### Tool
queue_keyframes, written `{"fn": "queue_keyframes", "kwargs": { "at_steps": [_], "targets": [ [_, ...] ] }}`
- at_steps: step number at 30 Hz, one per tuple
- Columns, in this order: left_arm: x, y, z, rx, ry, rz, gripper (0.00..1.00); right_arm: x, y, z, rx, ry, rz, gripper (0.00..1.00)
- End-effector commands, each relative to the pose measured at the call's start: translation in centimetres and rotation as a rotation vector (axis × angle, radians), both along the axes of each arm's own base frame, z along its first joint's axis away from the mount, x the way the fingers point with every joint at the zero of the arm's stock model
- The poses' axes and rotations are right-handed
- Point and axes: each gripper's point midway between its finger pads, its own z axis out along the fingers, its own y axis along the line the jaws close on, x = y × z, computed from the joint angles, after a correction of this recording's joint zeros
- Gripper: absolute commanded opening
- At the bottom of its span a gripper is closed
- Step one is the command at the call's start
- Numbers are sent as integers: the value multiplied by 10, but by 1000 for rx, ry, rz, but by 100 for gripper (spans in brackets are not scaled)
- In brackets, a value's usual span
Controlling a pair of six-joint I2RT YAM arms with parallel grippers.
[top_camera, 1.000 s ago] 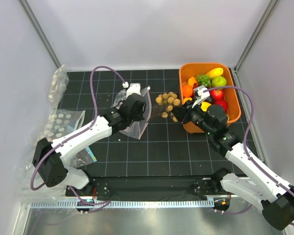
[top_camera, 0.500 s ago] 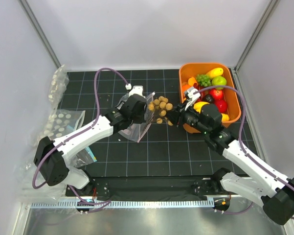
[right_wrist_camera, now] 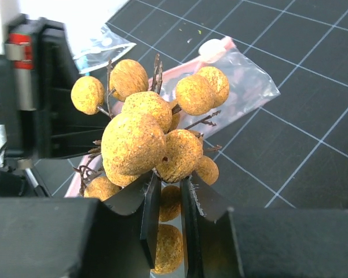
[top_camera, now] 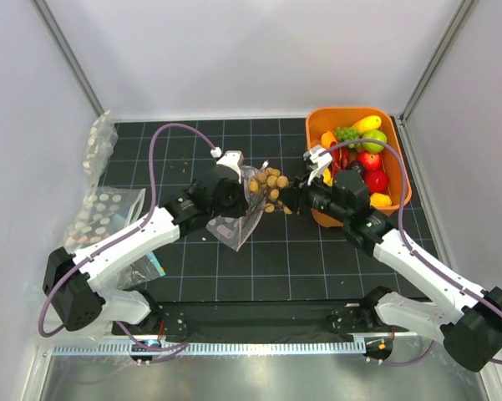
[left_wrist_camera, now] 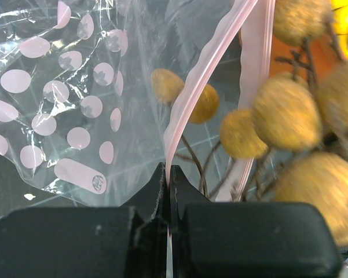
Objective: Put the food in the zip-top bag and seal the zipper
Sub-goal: Place the fake fruit in the zipper food storage bag.
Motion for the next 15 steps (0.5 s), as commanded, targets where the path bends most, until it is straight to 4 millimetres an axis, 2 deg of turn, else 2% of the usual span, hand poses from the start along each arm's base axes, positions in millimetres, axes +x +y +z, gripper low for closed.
{"fn": "queue_keyframes", "kwargs": {
  "at_steps": [1,8,10,15],
  "targets": [
    [3,-2,23,-62,-61,0,0,11,1,15,-16,-36,-27,11],
    [5,17,30,-47,-98,79,1,19,2,-1,-88,11,-67,8],
    [6,19,27,-47,-100,87,1,25,-4,-3,-122,14,-124,7],
    [11,16,19,-44,-111,97,0,28,0,-11,-169,37,-147,6]
  ]
}}
